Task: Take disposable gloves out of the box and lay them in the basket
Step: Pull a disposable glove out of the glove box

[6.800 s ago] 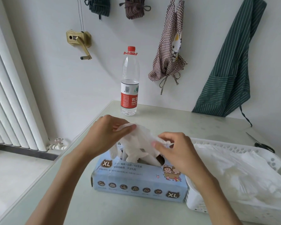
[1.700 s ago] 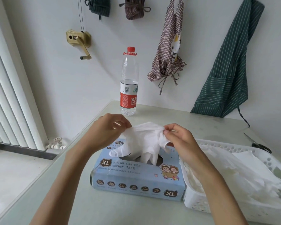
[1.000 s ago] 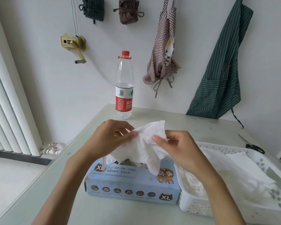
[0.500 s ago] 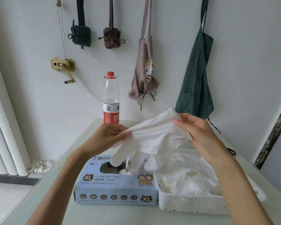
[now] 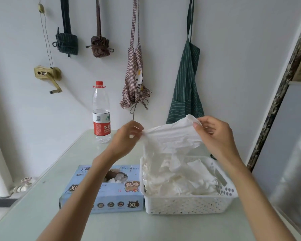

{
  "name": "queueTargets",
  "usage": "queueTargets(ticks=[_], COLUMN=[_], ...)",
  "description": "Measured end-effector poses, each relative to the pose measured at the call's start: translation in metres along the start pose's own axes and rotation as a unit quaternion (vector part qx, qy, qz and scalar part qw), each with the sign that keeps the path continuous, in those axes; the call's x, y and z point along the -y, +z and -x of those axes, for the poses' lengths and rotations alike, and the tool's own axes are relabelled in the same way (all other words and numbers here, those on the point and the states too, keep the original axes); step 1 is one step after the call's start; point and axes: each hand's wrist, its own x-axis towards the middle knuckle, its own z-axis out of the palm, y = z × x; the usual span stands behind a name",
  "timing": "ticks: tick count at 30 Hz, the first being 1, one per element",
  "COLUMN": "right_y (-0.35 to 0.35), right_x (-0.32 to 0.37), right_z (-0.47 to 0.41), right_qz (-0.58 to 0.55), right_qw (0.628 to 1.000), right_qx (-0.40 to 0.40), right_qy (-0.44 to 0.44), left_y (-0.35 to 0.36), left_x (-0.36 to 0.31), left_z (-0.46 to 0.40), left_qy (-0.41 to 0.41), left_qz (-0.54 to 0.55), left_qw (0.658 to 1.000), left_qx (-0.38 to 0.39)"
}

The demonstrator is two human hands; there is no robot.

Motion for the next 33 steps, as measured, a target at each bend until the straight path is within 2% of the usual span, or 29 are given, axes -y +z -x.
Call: queueTargets(ticks=[3, 5, 8, 11, 15, 18, 23, 27, 28, 30, 31, 32, 33], right_y=[0.005, 0.006, 0.004, 0.002, 0.007, 0.010, 0.004, -0.002, -0.004, -0.004, -0.003, 0.001, 0.005], right_x=[0.011, 0.016, 0.010, -0.024, -0.095, -0.132, -0.152, -0.153, -0.150, -0.142, -0.137, -0.134, -0.131], right_z=[0.013, 0.017, 0.016, 0.013, 0.017, 0.022, 0.020, 0.018, 0.018, 0.021, 0.023, 0.026, 0.030], right_qz=[-0.012, -0.041, -0.071, -0.059, 0.052, 0.162, 0.282, 0.381, 0.383, 0.342, 0.311, 0.287, 0.286], right_qw=[0.997, 0.994, 0.991, 0.995, 0.992, 0.975, 0.948, 0.911, 0.912, 0.936, 0.949, 0.953, 0.942], right_qx=[-0.043, -0.060, -0.074, -0.075, -0.035, 0.005, 0.017, 0.051, 0.044, 0.023, 0.039, 0.089, 0.170], right_qy=[-0.059, -0.082, -0.087, -0.027, 0.106, 0.154, 0.147, 0.149, 0.139, 0.076, 0.046, 0.035, 0.044], left_y=[-0.013, -0.023, -0.027, -0.011, 0.038, 0.076, 0.109, 0.112, 0.109, 0.102, 0.099, 0.097, 0.095], left_x=[-0.014, -0.026, -0.038, -0.029, 0.007, 0.027, 0.038, 0.034, 0.032, 0.030, 0.029, 0.026, 0.025], left_z=[0.013, 0.018, 0.014, -0.002, -0.024, -0.032, -0.032, -0.019, -0.015, -0.004, 0.002, 0.008, 0.014], left_qy=[0.035, 0.057, 0.076, 0.064, 0.013, 0.001, 0.005, 0.079, 0.097, 0.102, 0.089, 0.073, 0.057], left_qz=[0.006, -0.008, -0.048, -0.105, -0.148, -0.181, -0.205, -0.251, -0.251, -0.255, -0.269, -0.288, -0.311], left_qw=[0.994, 0.991, 0.991, 0.992, 0.983, 0.971, 0.965, 0.961, 0.959, 0.947, 0.933, 0.914, 0.895], left_qx=[-0.099, -0.123, -0.097, -0.021, 0.111, 0.156, 0.163, 0.082, 0.084, 0.165, 0.224, 0.275, 0.313])
